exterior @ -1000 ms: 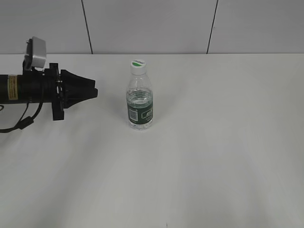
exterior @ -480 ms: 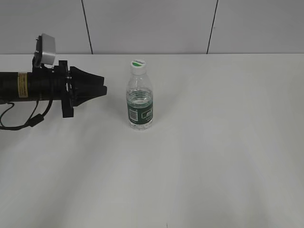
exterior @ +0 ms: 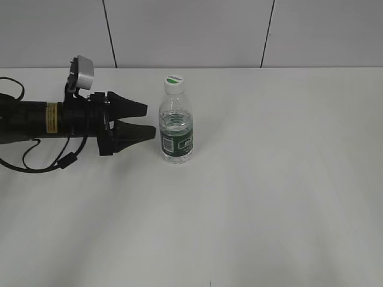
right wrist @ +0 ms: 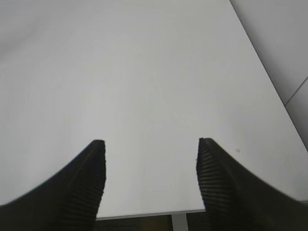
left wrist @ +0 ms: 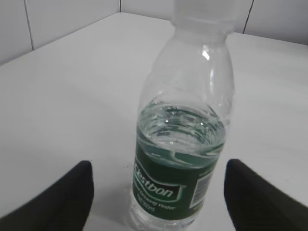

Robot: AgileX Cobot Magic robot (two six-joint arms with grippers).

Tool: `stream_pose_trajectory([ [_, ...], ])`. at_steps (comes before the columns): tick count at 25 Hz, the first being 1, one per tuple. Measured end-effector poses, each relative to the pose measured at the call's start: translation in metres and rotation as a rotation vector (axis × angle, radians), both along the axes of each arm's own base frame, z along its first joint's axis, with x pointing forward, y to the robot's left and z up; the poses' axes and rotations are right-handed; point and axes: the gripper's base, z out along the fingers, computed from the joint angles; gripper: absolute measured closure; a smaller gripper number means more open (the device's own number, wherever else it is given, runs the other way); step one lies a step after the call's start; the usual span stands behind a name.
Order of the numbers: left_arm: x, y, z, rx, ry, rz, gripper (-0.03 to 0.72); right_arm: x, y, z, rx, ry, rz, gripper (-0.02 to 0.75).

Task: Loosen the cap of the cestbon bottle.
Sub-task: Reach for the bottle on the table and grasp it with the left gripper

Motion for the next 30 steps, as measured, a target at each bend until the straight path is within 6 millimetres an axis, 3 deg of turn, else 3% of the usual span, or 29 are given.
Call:
stream_pose_trajectory([
  [5, -0.003, -0.012, -0.011, -0.005, 0.034, -0.008, 0.166, 0.000, 0.000, 0.000, 0.000, 0.000, 0.000, 0.279],
  [12, -0.006, -0.024, -0.012, -0.004, 0.016, -0.035, 0.166, 0.000, 0.000, 0.000, 0.000, 0.000, 0.000, 0.279],
  [21, 0.007, -0.030, -0.028, -0.028, 0.014, -0.052, 0.166, 0.000, 0.000, 0.000, 0.000, 0.000, 0.000, 0.279],
  [30, 0.016, -0.061, -0.038, -0.038, 0.007, -0.133, 0.169, 0.000, 0.000, 0.000, 0.000, 0.000, 0.000, 0.279],
])
